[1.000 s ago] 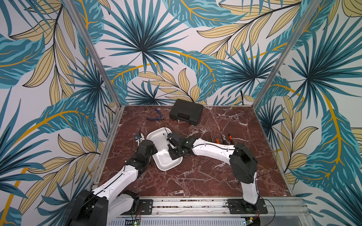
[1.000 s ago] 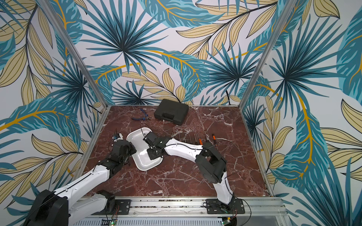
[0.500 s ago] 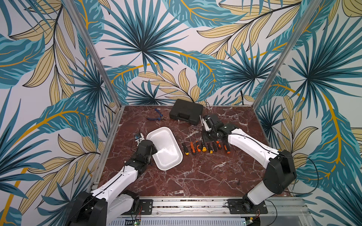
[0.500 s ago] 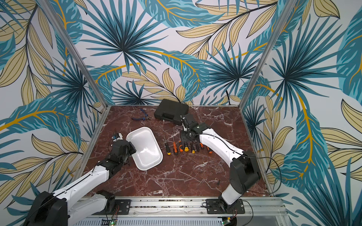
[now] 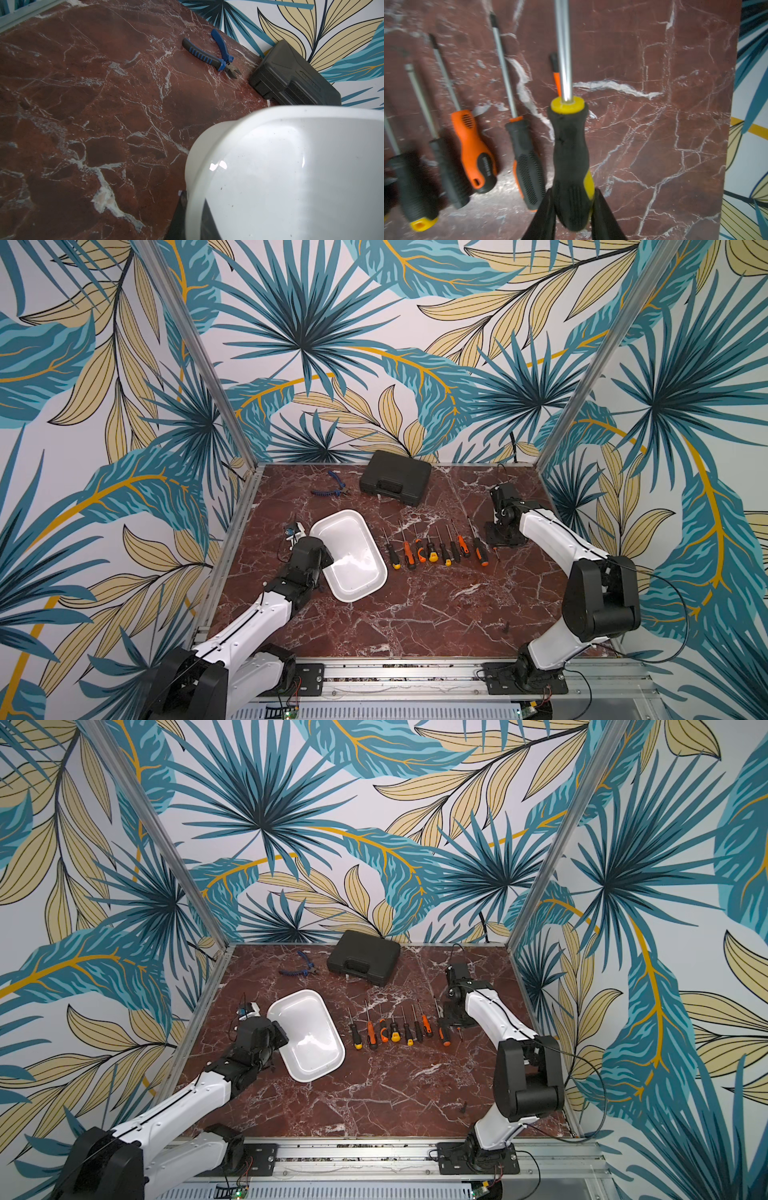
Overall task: Take out the screwdriver from the storage box
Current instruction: Place the socket head at the center of the board.
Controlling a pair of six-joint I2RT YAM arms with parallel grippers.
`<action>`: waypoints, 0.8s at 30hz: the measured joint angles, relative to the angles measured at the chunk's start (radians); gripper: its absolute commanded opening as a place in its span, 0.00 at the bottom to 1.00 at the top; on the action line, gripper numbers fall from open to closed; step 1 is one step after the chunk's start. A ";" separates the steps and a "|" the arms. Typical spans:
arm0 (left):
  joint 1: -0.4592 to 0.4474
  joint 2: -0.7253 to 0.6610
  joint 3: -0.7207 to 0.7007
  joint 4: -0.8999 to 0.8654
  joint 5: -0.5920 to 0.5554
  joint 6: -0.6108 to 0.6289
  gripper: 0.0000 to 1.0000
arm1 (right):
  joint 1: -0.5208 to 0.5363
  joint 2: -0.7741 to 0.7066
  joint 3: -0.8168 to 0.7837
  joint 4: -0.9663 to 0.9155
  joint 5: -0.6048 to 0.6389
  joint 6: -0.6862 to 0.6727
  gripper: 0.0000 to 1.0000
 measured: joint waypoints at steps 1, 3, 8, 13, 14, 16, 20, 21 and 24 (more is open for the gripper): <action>0.002 -0.004 0.000 0.000 0.000 0.000 0.00 | -0.013 0.017 0.004 -0.001 0.006 -0.004 0.13; 0.006 -0.015 0.000 0.000 0.003 0.001 0.00 | -0.045 0.064 0.019 -0.006 0.022 -0.011 0.13; 0.015 -0.027 0.000 0.000 0.010 0.002 0.00 | -0.077 0.164 0.061 -0.009 0.041 -0.026 0.13; 0.020 -0.027 0.000 0.000 0.019 0.002 0.00 | -0.088 0.227 0.090 -0.011 0.039 -0.041 0.13; 0.021 -0.027 0.000 0.000 0.019 0.002 0.00 | -0.090 0.238 0.096 -0.011 0.039 -0.045 0.13; 0.022 -0.028 0.000 0.000 0.022 0.002 0.00 | -0.092 0.254 0.106 -0.011 0.040 -0.051 0.14; 0.028 -0.028 0.000 0.000 0.029 0.002 0.00 | -0.097 0.278 0.123 -0.011 0.039 -0.060 0.14; 0.030 -0.027 0.000 0.000 0.033 0.002 0.00 | -0.098 0.283 0.125 -0.011 0.039 -0.061 0.15; 0.036 -0.027 0.000 -0.005 0.044 0.003 0.00 | -0.100 0.294 0.127 -0.012 0.038 -0.065 0.17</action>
